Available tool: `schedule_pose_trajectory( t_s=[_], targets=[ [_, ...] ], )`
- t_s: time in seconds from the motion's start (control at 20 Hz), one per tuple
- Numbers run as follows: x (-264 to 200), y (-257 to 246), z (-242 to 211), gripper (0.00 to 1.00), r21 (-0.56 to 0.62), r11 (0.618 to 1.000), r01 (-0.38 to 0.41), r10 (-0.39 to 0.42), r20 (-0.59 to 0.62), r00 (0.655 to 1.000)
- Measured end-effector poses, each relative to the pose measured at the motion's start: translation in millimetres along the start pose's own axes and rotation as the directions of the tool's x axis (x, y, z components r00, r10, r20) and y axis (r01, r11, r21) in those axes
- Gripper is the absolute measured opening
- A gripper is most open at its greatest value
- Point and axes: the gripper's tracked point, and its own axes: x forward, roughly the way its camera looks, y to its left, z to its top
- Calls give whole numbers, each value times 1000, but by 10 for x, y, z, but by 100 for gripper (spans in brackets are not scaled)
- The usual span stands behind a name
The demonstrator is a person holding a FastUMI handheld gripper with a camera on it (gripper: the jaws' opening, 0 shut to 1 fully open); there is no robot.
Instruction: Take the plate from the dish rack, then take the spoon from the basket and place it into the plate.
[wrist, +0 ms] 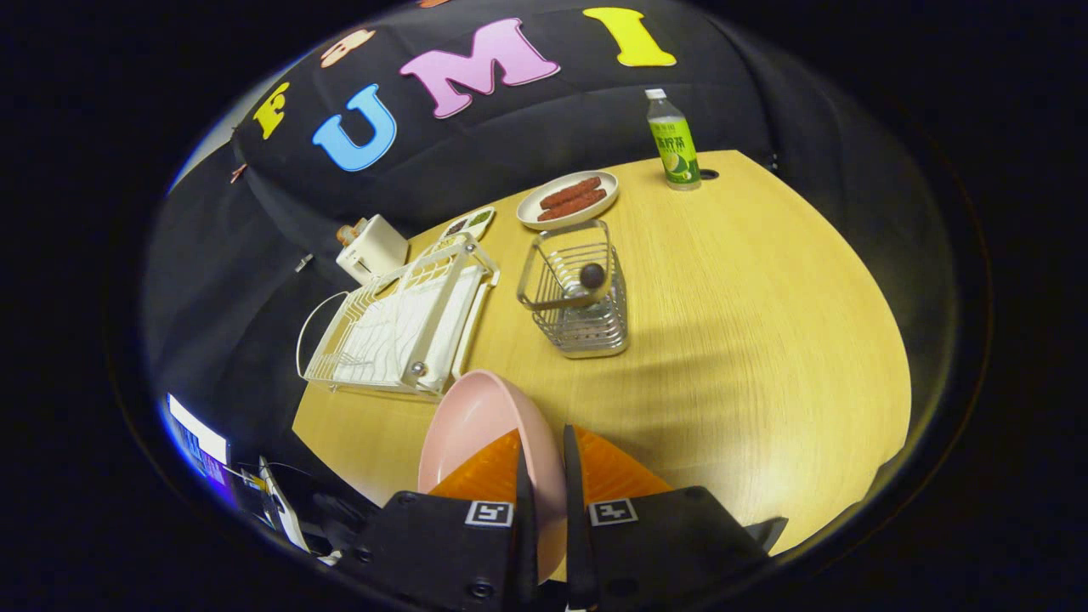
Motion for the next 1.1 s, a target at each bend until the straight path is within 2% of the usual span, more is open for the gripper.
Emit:
schedule_pose_trajectory(
  t_s=[0.25, 0.45, 0.55, 0.65, 0.8, 0.95, 1.1],
  targets=[
    [240, -76, -141, 18, 67, 997, -38, 39, -13, 999],
    [275, -205, -111, 20, 52, 999, 5, -6, 14, 1000],
    [220, -259, -44, 35, 5, 1000, 25, -25, 33, 999],
    [127, -285, 156, 44, -88, 995, 53, -43, 111, 993],
    [-47, -214, 495, 100, -242, 965, 99, -33, 264, 964],
    [-105, -110, 769, 98, -340, 927, 158, -13, 392, 920],
    [-73, -23, 1050, 98, -352, 918, 185, 18, 501, 865]
  ],
)
